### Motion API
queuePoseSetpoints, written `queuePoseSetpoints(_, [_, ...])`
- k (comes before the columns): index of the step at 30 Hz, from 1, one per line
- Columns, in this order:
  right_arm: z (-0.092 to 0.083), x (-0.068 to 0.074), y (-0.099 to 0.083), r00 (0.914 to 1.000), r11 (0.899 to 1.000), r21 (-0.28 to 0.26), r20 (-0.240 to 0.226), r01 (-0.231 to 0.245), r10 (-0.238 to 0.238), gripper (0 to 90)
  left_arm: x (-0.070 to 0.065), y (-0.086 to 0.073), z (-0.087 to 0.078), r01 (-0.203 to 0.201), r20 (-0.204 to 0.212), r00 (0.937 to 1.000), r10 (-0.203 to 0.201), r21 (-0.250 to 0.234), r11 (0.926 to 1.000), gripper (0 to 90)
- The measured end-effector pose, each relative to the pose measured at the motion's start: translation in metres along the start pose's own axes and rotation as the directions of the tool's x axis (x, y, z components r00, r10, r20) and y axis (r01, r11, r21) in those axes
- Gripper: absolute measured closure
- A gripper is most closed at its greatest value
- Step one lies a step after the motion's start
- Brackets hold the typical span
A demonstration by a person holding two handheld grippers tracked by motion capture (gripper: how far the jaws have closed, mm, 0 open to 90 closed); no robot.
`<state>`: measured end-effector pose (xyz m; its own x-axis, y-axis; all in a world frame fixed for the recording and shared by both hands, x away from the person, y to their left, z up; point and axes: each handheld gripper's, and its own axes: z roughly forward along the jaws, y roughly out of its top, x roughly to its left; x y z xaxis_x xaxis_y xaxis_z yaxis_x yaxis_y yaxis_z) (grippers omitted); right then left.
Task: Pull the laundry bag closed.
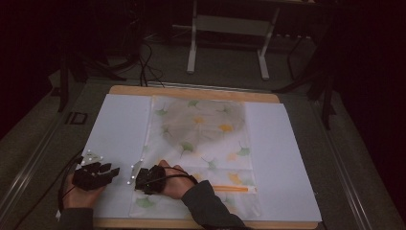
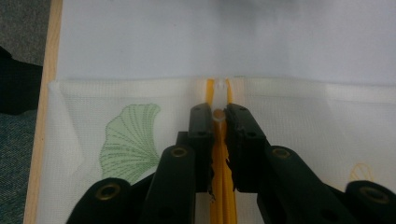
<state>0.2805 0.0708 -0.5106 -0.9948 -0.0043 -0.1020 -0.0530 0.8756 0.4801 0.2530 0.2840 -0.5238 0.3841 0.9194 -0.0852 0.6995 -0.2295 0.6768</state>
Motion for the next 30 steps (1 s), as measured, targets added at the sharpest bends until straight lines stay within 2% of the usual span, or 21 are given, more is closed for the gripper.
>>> queuePoseSetpoints(6, [0.002,-0.001,0.005,1.0000,1.000,0.019,-0.006,0.008,-0.008,79.1,0.000,0.000,0.000,0.001,0.000,1.0000,-0.001,-0.002,1.0000,58.3])
queuePoseSetpoints(8, [0.005,-0.001,0.009,0.9999,0.999,0.040,-0.009,0.014,-0.014,79.4,0.000,0.000,0.000,0.001,0.000,1.0000,-0.001,-0.002,1.0000,58.3])
queuePoseSetpoints(13, [0.007,-0.005,0.013,0.9996,0.998,0.065,-0.024,0.014,-0.013,82.8,0.000,0.000,0.000,0.000,0.000,1.0000,0.000,-0.001,1.0000,58.3])
queuePoseSetpoints(19, [0.009,-0.007,0.016,0.9992,0.995,0.100,-0.038,0.013,-0.009,82.9,0.000,0.000,0.000,-0.001,0.001,1.0000,0.001,0.000,1.0000,58.3])
queuePoseSetpoints(23, [0.010,-0.007,0.020,0.9991,0.991,0.129,-0.035,0.029,-0.025,83.4,-0.001,0.000,0.000,-0.004,0.001,1.0000,0.004,0.002,1.0000,58.3])
queuePoseSetpoints(30, [0.009,-0.007,0.017,0.9991,0.993,0.113,-0.036,0.027,-0.023,84.1,-0.003,0.001,0.001,-0.013,0.008,0.9999,0.013,0.011,0.9999,59.3])
